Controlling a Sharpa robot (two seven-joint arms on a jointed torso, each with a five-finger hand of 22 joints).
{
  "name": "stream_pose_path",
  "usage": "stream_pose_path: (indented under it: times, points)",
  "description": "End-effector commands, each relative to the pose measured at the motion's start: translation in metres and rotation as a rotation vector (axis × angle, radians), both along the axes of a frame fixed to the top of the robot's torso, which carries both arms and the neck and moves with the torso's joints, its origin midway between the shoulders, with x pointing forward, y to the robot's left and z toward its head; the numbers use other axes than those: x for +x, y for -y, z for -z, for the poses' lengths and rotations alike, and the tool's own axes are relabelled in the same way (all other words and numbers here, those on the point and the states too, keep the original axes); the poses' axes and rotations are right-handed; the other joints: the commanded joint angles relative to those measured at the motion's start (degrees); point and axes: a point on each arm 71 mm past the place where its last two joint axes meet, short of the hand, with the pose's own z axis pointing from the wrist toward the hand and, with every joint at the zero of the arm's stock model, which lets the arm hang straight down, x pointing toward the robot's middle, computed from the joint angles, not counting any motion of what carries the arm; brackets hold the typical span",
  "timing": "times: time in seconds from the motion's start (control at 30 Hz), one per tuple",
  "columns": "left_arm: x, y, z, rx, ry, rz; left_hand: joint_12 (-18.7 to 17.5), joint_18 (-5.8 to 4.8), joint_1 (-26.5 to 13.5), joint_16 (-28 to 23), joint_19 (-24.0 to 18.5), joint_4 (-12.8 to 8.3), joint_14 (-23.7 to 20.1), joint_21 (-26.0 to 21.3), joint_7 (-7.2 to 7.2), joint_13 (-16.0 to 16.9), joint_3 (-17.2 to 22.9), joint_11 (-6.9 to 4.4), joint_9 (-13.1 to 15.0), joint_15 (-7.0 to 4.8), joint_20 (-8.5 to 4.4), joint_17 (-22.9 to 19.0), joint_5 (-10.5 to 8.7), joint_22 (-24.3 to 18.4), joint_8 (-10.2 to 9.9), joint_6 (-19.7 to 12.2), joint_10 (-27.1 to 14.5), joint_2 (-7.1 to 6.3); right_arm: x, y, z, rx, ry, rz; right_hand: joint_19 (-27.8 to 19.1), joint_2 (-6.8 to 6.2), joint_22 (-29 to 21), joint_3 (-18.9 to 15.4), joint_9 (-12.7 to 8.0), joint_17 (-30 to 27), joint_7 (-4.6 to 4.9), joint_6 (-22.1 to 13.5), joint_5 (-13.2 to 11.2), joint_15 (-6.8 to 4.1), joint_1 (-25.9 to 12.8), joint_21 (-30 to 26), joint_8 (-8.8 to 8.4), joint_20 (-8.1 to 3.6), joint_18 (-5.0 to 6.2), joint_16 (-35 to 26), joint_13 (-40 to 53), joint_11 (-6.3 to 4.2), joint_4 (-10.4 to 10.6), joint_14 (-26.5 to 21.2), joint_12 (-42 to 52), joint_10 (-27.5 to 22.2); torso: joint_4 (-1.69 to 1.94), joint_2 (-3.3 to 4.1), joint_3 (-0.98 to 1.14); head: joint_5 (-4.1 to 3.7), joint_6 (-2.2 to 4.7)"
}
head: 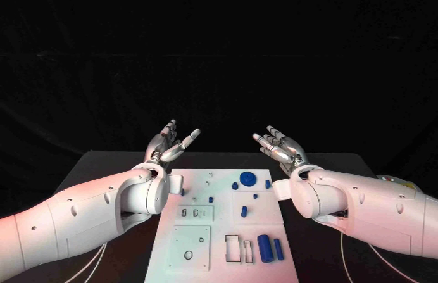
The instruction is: Assemble the parts on the task board
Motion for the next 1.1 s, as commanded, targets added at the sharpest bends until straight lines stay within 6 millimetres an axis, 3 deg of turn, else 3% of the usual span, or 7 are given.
stream_pose_path:
  times: [0.03,0.27,0.3,0.37,0.43,0.6,1.1]
  points:
    - [0.0,0.008,-0.003,-0.006,0.023,0.097,-0.08,1.04,3.77,0.03,0.33,0.83,0.69,0.58,6.22,0.07,0.68,2.36,0.41,1.37,1.01,0.36,0.53,0.21,0.54,1.26,0.19,0.29,0.0,-0.012,0.002,0.001,-0.03,-0.195,9.26,-1.01,1.94,2.05,2.23,2.89,10.21,8.13,0.59,-0.79,6.51,3.8,3.22,0.28,2.4,4.59,1.58,-0.17,-3.77,13.93,3.03,12.31,0.0,0.03,0.0,0.01,0.0]
    - [0.0,0.008,-0.003,-0.006,0.023,0.097,3.39,0.95,6.35,2.36,3.09,0.62,6.07,2.09,9.25,2.03,4.59,5.63,2.38,2.84,1.07,2.17,-0.61,0.95,3.38,8.22,9.38,4.39,0.002,-0.013,0.003,-0.012,-0.042,-0.247,27.47,-1.32,4.09,5.61,6.52,6.42,9.46,26.0,-0.68,-3.95,10.38,10.1,10.68,0.16,5.73,11.43,2.71,-2.35,-8.91,37.44,7.37,38.53,0.0,0.03,0.0,0.01,0.0]
    - [-0.004,-0.007,-0.008,-0.009,0.053,0.098,5.47,1.15,6.81,4.61,7.05,0.64,11.04,3.92,9.76,2.77,5.98,6.41,3.53,3.59,1.05,3.54,-0.95,1.95,5.25,12.56,14.81,6.04,0.009,0.009,-0.009,-0.301,0.187,-0.213,30.45,-1.46,4.02,6.51,6.8,6.26,9.21,27.85,-0.85,-4.25,10.49,10.68,11.1,0.13,6.18,11.18,2.64,-2.63,-9.7,38.74,6.83,41.15,0.43,1.12,-0.14,-0.37,-0.58]
    - [-0.006,-0.009,-0.01,-0.007,0.061,0.099,7.07,1.96,7.44,7.28,13.4,0.37,17.27,6.93,9.95,3.09,7.06,6.79,4.68,4.33,0.78,5.04,-1.19,3.43,7.16,17.03,20.09,6.72,0.009,0.01,-0.013,-0.343,0.221,-0.23,32.56,-1.82,3.63,7.65,7.62,6.25,8.62,32.58,-1.35,-5.09,10.32,10.88,12.54,0.12,6.84,11.33,2.69,-3.35,-10.49,41.4,6.41,44.39,0.52,1.38,-0.07,-0.42,-0.6]
    - [-0.007,-0.01,-0.011,-0.003,0.071,0.099,11.13,4.11,8.47,13.31,27.82,0.16,31.64,13.61,9.86,4.06,8.48,6.67,7.12,2.8,0.76,8.28,-1.47,6.44,11.4,26.74,33.61,7.41,0.009,0.011,-0.016,-0.382,0.253,-0.243,34.88,-2.24,3.42,8.82,8.43,6.26,7.95,37.7,-1.81,-5.82,10.12,11.35,14.0,-0.09,7.38,11.5,2.7,-4.12,-11.02,43.88,5.95,47.17,0.59,1.64,-0.1,-0.63,-0.45]
    - [-0.01,-0.012,-0.017,0.006,0.089,0.108,12.2,7.12,9.75,16.97,34.63,0.01,43.97,16.22,8.43,3.73,10.6,4.45,10.02,0.29,0.67,10.36,-1.63,6.57,16.55,39.8,46.25,6.69,0.01,0.014,-0.023,-0.453,0.312,-0.258,38.61,-3.35,3.13,11.27,8.73,6.24,7.02,42.94,-2.34,-7.04,9.6,12.15,14.72,-1.09,7.51,11.72,2.68,-5.22,-11.63,48.01,4.83,51.75,0.88,2.44,-0.3,-1.03,-0.28]
    - [-0.022,-0.014,-0.038,0.034,0.129,0.176,9.53,7.95,9.81,17.71,40.65,0.0,52.05,18.07,6.89,3.75,14.6,2.54,9.99,-1.96,-0.26,12.5,-1.74,6.08,17.16,45.55,54.68,4.59,0.014,0.011,-0.043,-0.749,0.45,-0.36,46.54,-6.0,4.42,13.16,9.07,7.87,5.19,48.2,-2.77,-9.92,9.68,16.37,15.0,-4.32,7.43,13.45,2.79,-7.4,-12.72,56.48,2.73,59.05,2.04,4.97,-0.7,-1.84,-0.43]
